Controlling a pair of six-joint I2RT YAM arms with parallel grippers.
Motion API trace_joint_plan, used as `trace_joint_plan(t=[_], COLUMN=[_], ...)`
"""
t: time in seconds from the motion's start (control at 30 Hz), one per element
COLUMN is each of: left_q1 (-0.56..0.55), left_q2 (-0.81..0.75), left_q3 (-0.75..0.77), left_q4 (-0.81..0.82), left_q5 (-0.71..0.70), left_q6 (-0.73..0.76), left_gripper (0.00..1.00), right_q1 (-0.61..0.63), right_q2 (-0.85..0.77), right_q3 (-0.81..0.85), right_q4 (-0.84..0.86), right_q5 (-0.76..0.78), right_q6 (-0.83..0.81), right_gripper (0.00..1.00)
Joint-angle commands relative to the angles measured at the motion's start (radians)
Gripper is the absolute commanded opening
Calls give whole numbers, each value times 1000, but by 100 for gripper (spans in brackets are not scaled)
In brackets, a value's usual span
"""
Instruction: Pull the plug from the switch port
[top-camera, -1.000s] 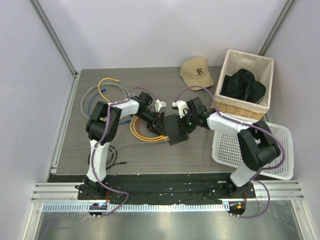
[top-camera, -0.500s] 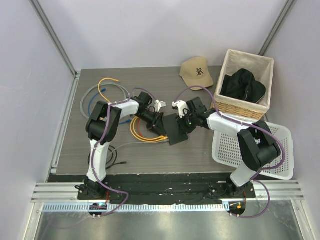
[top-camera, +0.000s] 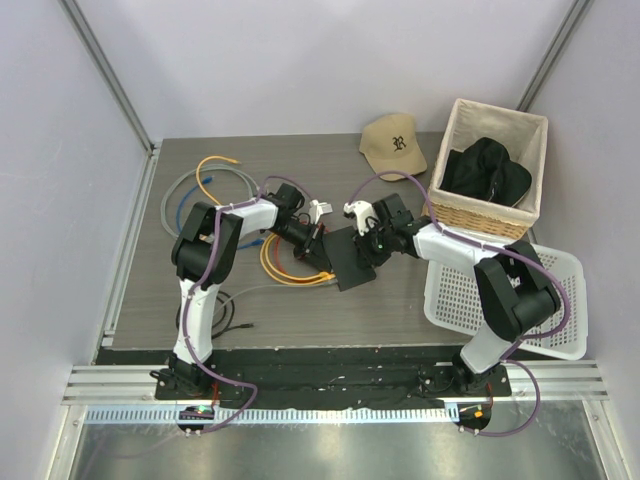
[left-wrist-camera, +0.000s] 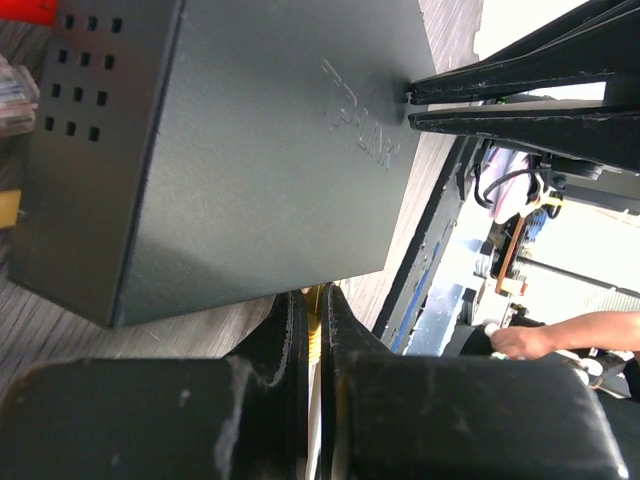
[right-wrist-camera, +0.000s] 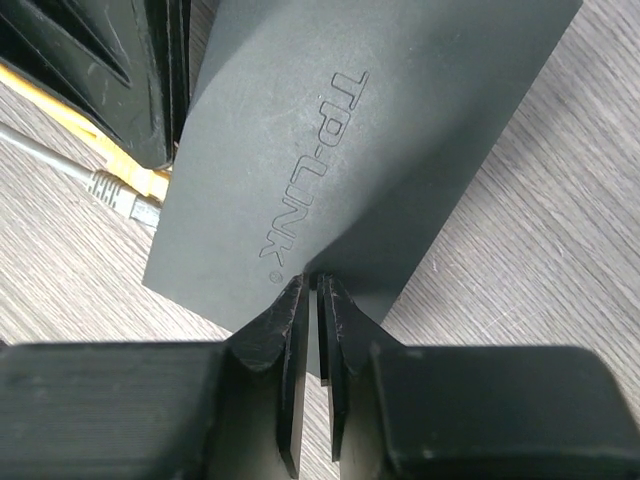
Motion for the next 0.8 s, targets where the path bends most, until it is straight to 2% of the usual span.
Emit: trace_joint_plan(t=[0.0, 0.2, 0.33, 0.47, 0.63, 0.77], left_q1=[6, 4, 6, 6, 10, 18], left_q2=[35, 58, 58, 71, 105, 147], left_q3=[1, 13, 13, 21, 35, 100], left_q4=[23, 9, 6, -5, -20, -52], left_q5=[-57, -51, -50, -18, 85, 134], left_q6=[34, 44, 50, 77, 123, 142], left_gripper=[0, 0, 0, 0, 0, 0], right_q1=[4, 13, 41, 52, 82, 88], right_q2=[27, 79, 122, 138, 155, 179], right_q3=[93, 199, 146, 55, 48, 58], right_q4=[-41, -36, -39, -33, -49, -50], right_q5=[-35, -68, 9, 9, 34, 40], right_q6=[50, 76, 35, 76, 49, 43], right_gripper=[16, 15, 15, 15, 15, 15])
